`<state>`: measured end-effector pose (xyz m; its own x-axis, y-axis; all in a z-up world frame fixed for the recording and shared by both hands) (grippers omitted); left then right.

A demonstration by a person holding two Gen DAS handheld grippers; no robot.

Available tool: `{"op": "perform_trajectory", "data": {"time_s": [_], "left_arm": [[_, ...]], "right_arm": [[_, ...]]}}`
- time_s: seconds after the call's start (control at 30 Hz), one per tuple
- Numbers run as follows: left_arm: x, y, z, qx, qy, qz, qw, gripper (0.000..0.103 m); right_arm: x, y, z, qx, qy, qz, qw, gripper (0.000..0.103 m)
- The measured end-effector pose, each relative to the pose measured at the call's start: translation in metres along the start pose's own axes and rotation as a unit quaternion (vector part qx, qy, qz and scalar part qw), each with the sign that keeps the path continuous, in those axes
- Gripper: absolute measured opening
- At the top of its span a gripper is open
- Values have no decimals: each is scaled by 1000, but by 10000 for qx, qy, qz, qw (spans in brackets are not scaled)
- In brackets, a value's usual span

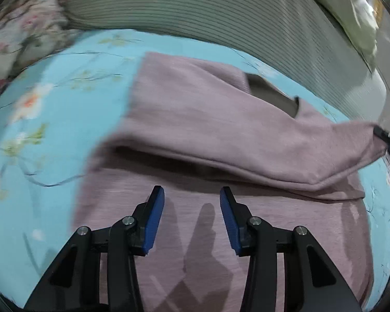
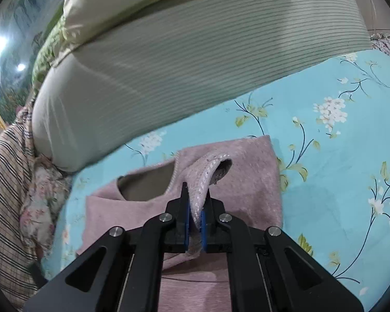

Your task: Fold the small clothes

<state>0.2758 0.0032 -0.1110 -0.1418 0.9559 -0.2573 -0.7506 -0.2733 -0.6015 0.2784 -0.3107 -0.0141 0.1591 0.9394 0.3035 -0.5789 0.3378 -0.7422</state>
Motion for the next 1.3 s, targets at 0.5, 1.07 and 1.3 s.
{"op": "perform_trajectory", "data": {"time_s": [0.5,1.07,1.3], "left_arm": [[71,-24,-10,-192,-1157,732,9904,33],[105,-18,1,-197,-1475,790,9857,57],[114,-19,4,-181,-1320,964,9864,57]], "right_arm": [[-32,11,-5,128,109,-178,9997,7],[-71,52,-35,861,784,-99,9931,10],[-63,29,16,51,1307,-23,9914,19]]}}
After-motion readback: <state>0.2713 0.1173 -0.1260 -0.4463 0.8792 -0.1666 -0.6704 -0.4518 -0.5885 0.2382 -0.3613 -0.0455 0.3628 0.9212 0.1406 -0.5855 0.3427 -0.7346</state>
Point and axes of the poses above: each gripper's, at about its wrist camera, not at the fingertips, and z roughly against the way its jaws point, x to its left, y to its underside, the point moved 4 cm from there along -z, roughly the way its jaws point, and after that the axes turned 5 degrees about z, right-handed, at the moved point
